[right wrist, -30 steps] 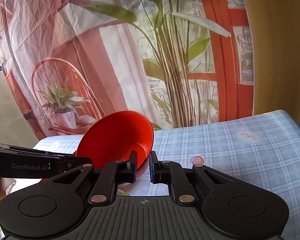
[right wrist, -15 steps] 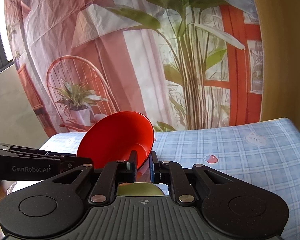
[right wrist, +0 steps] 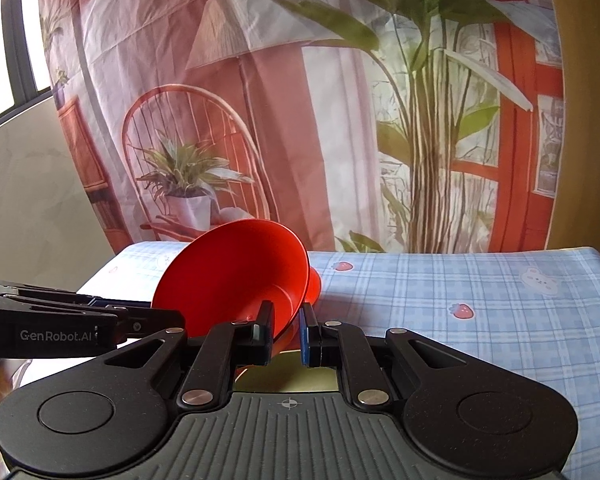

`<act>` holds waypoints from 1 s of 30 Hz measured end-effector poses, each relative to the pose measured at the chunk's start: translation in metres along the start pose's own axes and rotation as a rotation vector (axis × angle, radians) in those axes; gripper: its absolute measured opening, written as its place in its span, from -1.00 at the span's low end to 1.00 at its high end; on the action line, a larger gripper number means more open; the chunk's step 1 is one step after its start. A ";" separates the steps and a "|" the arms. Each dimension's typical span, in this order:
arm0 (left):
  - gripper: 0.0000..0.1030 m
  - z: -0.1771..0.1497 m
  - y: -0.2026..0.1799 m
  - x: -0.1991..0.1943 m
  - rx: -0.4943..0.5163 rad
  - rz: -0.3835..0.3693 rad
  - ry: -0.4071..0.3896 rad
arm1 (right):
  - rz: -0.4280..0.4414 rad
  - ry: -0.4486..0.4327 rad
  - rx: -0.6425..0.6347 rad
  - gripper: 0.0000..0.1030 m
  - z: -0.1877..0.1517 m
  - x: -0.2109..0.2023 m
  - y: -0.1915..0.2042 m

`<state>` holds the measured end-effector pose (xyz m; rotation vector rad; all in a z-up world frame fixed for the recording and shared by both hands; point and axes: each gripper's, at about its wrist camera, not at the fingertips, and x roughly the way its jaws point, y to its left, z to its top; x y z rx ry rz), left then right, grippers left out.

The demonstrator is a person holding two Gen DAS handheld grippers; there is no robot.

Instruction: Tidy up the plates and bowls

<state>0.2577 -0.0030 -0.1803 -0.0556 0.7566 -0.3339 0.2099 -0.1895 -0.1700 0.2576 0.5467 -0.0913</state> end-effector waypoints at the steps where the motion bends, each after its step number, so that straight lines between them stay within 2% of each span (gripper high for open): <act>1: -0.52 -0.002 0.003 -0.002 -0.006 -0.001 -0.001 | 0.001 0.004 -0.004 -0.77 -0.001 0.001 0.003; 12: -0.52 -0.011 0.034 -0.006 -0.055 0.008 -0.004 | 0.023 0.044 -0.048 -0.77 -0.005 0.023 0.035; 30: -0.52 -0.026 0.067 0.012 -0.096 0.046 0.043 | 0.045 0.128 -0.061 -0.77 -0.020 0.070 0.055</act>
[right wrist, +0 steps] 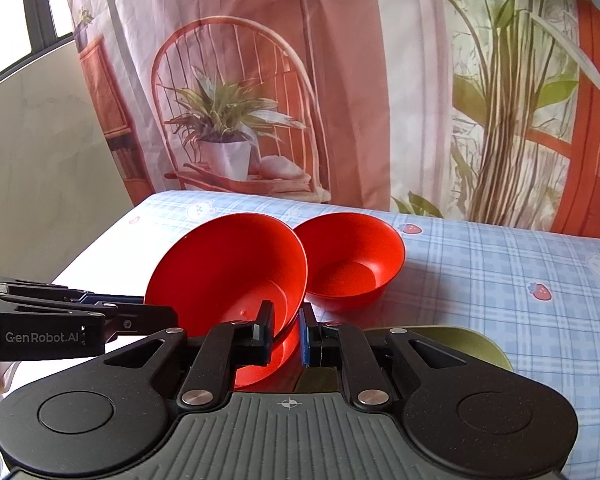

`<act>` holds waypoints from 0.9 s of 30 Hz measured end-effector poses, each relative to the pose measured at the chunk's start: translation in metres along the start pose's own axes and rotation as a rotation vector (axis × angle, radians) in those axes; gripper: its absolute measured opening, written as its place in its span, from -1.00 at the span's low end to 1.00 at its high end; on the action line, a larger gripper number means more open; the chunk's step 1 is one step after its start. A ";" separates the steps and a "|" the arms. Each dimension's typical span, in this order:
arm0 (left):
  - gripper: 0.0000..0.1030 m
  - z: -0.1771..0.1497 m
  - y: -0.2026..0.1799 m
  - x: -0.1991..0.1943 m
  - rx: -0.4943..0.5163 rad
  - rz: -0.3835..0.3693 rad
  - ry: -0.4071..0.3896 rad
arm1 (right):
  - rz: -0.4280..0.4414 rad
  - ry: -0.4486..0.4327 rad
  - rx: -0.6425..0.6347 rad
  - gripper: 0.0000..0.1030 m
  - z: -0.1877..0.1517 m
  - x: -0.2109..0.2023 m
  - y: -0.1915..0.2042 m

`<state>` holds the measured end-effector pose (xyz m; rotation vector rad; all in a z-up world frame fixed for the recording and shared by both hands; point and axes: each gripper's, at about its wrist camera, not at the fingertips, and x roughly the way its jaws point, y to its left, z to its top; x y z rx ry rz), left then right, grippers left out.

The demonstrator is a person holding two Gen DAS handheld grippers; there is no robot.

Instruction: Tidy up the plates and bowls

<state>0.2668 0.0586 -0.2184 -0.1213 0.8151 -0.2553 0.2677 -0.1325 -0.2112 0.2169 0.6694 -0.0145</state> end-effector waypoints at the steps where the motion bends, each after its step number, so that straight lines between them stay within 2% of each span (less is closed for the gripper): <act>1: -0.52 -0.001 0.001 0.001 0.000 0.003 0.004 | 0.001 0.006 -0.001 -0.77 -0.001 0.003 0.000; 12: -0.52 -0.005 0.009 0.013 0.009 0.030 0.038 | 0.005 0.065 -0.021 -0.76 -0.007 0.026 0.006; 22: -0.52 -0.003 0.013 0.017 0.002 0.054 0.046 | -0.004 0.065 -0.031 -0.73 -0.006 0.025 0.005; 27: -0.52 0.001 0.012 0.011 0.005 0.065 0.026 | -0.008 0.052 -0.030 -0.73 -0.004 0.019 0.003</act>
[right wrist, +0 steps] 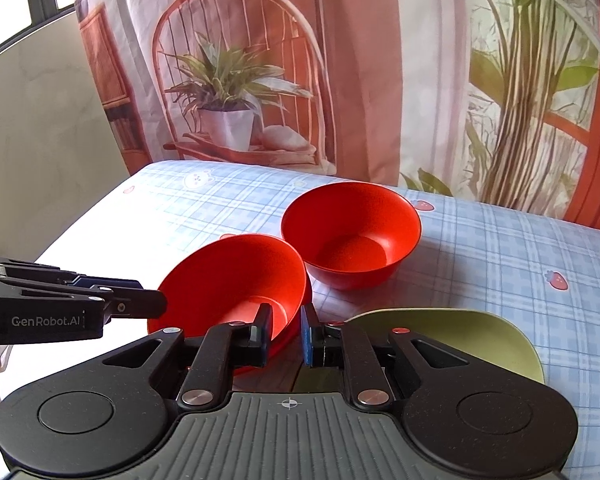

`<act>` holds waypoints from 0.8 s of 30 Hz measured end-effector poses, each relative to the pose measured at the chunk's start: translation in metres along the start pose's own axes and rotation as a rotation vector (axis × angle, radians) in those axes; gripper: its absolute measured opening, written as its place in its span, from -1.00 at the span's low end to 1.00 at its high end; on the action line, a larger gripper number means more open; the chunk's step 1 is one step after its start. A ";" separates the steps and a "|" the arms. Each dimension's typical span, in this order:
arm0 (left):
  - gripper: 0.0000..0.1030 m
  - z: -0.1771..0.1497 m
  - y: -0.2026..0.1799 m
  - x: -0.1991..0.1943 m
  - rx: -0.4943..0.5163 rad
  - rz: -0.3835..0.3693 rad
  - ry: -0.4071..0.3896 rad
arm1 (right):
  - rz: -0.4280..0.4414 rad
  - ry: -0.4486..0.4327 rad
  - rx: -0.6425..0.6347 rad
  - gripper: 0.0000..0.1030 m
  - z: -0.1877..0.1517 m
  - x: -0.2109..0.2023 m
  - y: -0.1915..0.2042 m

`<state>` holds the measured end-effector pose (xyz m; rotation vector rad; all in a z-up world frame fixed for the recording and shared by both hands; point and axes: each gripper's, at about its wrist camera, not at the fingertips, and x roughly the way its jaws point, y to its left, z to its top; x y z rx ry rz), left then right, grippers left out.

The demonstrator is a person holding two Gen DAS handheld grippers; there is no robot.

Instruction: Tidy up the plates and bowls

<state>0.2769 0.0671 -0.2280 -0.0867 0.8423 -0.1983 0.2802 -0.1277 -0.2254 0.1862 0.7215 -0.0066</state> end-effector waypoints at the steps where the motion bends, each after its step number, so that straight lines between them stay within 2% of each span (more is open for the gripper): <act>1: -0.52 0.001 0.000 -0.002 0.001 0.001 -0.005 | 0.000 -0.004 -0.001 -0.73 0.001 -0.001 -0.001; 12: -0.52 0.027 -0.007 -0.016 0.046 0.020 -0.060 | -0.009 -0.053 -0.010 -0.73 0.017 -0.017 -0.013; 24: -0.51 0.073 -0.018 -0.026 0.097 0.045 -0.153 | -0.054 -0.110 -0.021 -0.71 0.056 -0.027 -0.041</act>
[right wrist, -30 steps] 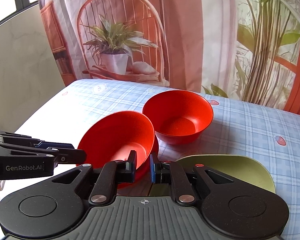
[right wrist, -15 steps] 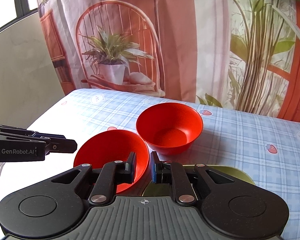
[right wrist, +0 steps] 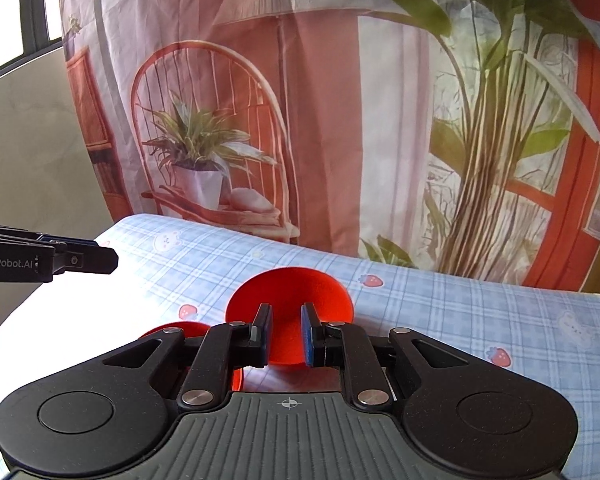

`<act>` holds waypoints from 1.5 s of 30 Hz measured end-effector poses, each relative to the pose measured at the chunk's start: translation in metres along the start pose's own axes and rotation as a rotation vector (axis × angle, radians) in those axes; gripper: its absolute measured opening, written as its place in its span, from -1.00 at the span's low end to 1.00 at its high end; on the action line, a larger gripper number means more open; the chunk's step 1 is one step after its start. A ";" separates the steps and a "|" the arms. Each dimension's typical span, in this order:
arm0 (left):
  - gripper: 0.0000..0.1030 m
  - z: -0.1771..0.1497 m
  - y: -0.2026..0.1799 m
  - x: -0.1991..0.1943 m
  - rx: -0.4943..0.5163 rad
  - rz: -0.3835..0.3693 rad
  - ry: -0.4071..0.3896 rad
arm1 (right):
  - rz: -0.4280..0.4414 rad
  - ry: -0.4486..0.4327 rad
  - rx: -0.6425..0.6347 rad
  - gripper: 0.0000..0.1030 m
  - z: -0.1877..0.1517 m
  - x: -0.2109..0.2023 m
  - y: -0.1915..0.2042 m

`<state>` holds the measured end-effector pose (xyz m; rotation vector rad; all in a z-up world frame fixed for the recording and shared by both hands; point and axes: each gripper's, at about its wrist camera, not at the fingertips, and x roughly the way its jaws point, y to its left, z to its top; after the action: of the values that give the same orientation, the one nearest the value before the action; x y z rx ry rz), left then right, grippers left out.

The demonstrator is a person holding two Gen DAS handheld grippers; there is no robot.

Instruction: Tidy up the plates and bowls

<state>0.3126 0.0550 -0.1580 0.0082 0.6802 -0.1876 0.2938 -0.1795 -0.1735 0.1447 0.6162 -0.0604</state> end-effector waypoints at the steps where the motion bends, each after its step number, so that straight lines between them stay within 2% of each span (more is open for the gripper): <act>1: -0.51 0.004 -0.001 0.000 0.005 0.003 -0.010 | -0.005 -0.005 -0.001 -0.71 0.004 0.001 -0.003; 5: -0.51 0.018 -0.002 0.006 0.003 0.009 -0.039 | -0.027 -0.015 -0.007 -0.71 0.017 0.006 -0.014; 10: -0.51 0.024 -0.006 0.021 -0.013 -0.004 -0.022 | -0.042 -0.008 -0.001 -0.67 0.023 0.015 -0.025; 23: -0.51 0.015 -0.013 0.064 0.002 -0.046 0.067 | -0.044 0.050 0.091 -0.61 0.005 0.039 -0.051; 45: -0.51 -0.003 -0.018 0.125 0.002 -0.102 0.222 | -0.002 0.149 0.164 -0.59 -0.017 0.082 -0.057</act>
<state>0.4028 0.0162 -0.2382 -0.0042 0.9028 -0.2887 0.3457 -0.2346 -0.2416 0.3096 0.7598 -0.1027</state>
